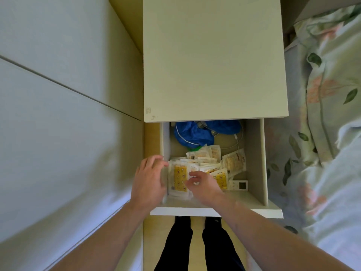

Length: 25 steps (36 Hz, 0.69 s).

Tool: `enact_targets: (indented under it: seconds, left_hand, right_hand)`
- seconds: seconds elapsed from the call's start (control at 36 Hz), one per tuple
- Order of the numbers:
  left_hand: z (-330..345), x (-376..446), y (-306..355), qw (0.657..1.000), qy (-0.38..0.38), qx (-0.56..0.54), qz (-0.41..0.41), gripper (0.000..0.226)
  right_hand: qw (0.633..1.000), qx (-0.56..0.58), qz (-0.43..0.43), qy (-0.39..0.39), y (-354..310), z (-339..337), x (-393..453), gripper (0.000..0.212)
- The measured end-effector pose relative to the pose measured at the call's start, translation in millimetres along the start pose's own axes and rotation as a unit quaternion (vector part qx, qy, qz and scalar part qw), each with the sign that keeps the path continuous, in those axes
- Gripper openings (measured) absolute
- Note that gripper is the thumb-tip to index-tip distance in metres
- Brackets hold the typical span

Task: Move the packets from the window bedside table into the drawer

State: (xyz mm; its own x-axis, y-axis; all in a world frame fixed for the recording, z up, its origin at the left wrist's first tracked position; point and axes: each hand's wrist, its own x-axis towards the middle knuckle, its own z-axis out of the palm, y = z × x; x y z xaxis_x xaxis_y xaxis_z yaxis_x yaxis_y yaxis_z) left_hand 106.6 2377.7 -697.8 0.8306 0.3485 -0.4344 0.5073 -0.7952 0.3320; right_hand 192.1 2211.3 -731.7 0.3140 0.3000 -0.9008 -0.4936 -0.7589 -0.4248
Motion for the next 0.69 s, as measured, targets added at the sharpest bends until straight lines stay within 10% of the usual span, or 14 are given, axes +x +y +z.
enact_targets:
  seconds: [0.39,0.69]
  left_hand:
    - [-171,-120,102,0.994,-0.101,-0.042,0.008,0.048]
    - [-250,-153,185,0.964,-0.126,0.028,0.234,0.038]
  right_hand:
    - [0.994,-0.021,-0.023,0.104,-34,-78,-232,0.045]
    - [0.946,0.122,-0.061,0.295,-6,-50,-408,0.031]
